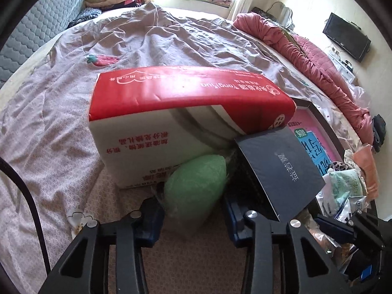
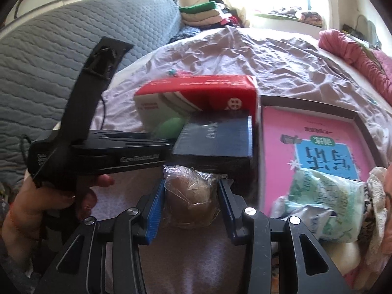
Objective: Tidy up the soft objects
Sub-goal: 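Grasp the bagged green sponge with the left gripper while the right grasps the clear bread bag, then carry the green sponge with the left gripper while the right carries the bread bag over the tray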
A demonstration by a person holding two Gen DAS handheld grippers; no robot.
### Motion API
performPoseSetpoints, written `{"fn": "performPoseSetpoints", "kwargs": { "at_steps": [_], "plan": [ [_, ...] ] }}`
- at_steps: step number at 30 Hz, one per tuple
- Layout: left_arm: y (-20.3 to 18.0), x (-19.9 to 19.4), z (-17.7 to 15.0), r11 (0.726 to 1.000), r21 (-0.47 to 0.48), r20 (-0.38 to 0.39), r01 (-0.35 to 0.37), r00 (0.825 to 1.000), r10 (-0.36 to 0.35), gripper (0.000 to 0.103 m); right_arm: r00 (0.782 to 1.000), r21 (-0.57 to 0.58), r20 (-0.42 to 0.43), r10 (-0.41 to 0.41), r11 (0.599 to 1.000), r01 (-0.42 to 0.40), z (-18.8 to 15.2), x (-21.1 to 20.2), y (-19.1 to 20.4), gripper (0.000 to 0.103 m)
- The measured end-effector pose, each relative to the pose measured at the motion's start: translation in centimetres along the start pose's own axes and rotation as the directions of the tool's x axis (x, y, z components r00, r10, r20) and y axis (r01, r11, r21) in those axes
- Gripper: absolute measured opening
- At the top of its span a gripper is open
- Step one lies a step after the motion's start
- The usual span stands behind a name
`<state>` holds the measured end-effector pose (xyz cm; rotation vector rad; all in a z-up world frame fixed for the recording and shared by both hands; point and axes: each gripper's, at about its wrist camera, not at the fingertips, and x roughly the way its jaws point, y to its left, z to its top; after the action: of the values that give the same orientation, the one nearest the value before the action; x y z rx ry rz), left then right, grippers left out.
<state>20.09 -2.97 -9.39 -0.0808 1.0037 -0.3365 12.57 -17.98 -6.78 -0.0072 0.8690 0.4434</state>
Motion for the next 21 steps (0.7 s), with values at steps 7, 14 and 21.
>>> {"fn": "performPoseSetpoints", "kwargs": {
  "at_steps": [7, 14, 21],
  "plan": [
    [0.4, -1.2, -0.4, 1.0, -0.011, 0.021, -0.018, 1.0, 0.018, 0.041, 1.0, 0.015, 0.026, 0.016, 1.0, -0.016, 0.3, -0.8, -0.1, 0.044],
    [0.7, -3.4, -0.7, 0.999, -0.01, 0.054, -0.045, 0.997, 0.046, 0.041, 0.998, 0.027, 0.055, 0.024, 0.999, -0.026, 0.7, -1.9, -0.2, 0.044],
    [0.3, -5.9, -0.7, 0.998, 0.0, 0.121, -0.06, 0.991, 0.059, 0.041, 0.995, 0.039, 0.098, 0.017, 0.999, -0.021, 1.3, -3.4, -0.6, 0.044]
  ]
}}
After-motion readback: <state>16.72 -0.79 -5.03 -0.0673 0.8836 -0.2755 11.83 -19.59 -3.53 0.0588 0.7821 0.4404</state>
